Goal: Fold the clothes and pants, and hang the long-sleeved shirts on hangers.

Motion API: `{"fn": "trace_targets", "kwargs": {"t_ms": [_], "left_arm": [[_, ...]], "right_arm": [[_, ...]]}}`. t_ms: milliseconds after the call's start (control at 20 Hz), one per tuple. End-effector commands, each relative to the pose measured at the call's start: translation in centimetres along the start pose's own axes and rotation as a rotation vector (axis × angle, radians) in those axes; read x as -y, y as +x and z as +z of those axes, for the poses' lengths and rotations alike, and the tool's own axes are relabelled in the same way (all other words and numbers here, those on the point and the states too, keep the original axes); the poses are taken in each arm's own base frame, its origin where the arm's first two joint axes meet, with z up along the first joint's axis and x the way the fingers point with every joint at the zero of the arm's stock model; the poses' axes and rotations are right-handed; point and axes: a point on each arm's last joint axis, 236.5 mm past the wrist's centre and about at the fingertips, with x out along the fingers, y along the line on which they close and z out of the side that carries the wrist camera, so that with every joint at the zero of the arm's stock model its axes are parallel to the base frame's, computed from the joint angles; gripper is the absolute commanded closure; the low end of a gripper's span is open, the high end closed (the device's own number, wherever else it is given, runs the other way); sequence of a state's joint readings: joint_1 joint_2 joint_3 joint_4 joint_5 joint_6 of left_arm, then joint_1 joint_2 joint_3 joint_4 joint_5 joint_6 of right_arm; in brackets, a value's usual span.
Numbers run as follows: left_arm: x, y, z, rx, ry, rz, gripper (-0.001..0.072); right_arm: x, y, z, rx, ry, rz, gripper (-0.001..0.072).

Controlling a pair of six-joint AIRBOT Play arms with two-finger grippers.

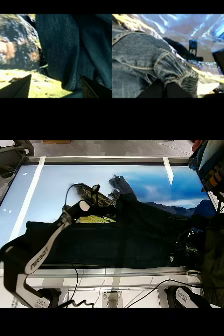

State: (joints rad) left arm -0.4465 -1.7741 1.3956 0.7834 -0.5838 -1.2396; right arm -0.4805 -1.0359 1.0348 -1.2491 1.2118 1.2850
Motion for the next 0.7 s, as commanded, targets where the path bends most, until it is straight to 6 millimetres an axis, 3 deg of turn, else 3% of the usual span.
{"fn": "trace_targets", "kwargs": {"t_ms": [0, 250, 400, 450, 500, 550, 650], "left_arm": [[0.5, 2.9, -1.8, -0.074, 0.077, -0.027, -0.0001], [1.5, 5.3, -4.0, -0.095, 0.216, -0.012, 0.0019], [0.8, 5.8, -1.4, 0.027, 0.265, 0.051, 0.0219], [0.6, 5.7, -0.2, 0.077, 0.264, 0.069, 0.0404], [0.4, 5.6, 0.4, 0.098, 0.265, 0.076, 0.0635], [0.2, 5.6, 0.5, 0.102, 0.266, 0.08, 0.0681], [0.5, 4.6, 1.4, 0.118, 0.268, 0.076, 0.0681]], "right_arm": [[0.4, 0.2, 0.5, 0.028, 0.009, -0.011, 0.0687], [0.4, 0.2, 0.6, 0.034, 0.009, -0.013, 0.0687], [0.4, 0.2, 0.5, 0.028, 0.009, -0.01, 0.0687], [0.3, 0.2, 0.4, 0.023, 0.009, -0.009, 0.0688], [0.3, 0.2, 0.2, 0.015, 0.009, -0.007, 0.0687], [0.2, 0.2, 0.0, 0.008, 0.009, -0.005, 0.0688], [0.3, 0.2, 0.1, 0.012, 0.009, -0.006, 0.0687]]}}
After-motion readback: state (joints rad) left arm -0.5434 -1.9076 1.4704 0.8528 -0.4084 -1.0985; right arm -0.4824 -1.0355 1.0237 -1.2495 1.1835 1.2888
